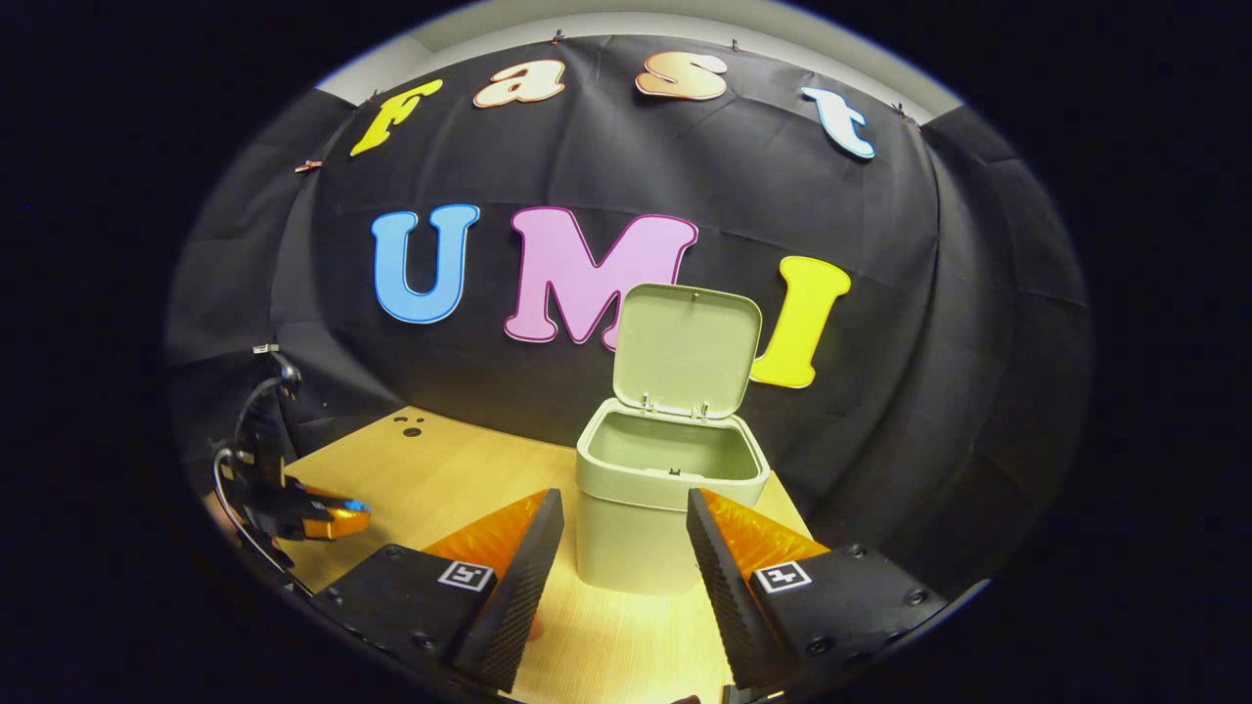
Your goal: Press the lid of the desktop garbage bin to open it, pick up the crumpled paper on the desktop and throw it into the bin, then pick up the pop can on the desktop and drop it into the bin, and finally close the garbage bin lid.
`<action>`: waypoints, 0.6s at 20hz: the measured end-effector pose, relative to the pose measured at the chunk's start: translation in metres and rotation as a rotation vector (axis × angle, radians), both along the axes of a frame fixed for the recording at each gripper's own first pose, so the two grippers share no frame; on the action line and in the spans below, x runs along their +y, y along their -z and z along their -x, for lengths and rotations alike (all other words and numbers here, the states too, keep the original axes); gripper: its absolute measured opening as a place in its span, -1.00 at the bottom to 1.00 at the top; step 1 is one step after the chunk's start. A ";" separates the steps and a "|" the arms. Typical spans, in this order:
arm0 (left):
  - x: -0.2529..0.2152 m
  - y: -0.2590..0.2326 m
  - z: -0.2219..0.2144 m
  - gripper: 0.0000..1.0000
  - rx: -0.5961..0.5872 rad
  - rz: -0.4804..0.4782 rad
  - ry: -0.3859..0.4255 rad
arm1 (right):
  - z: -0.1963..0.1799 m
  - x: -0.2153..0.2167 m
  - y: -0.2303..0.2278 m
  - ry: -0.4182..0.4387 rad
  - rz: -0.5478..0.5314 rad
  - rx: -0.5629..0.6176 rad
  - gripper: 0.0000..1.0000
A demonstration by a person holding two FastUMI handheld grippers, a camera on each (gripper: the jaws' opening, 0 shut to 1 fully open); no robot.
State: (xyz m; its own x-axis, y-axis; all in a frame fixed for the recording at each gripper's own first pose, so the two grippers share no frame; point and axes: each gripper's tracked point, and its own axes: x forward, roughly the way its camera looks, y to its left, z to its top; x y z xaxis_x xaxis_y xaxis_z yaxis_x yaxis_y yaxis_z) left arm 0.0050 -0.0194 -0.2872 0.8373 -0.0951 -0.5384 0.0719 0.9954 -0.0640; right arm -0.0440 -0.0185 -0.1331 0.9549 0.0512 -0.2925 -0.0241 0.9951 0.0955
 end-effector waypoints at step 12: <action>-0.091 -0.173 -0.082 -0.17 -0.349 0.102 0.175 | 0.011 -0.022 0.020 0.028 0.016 0.034 0.63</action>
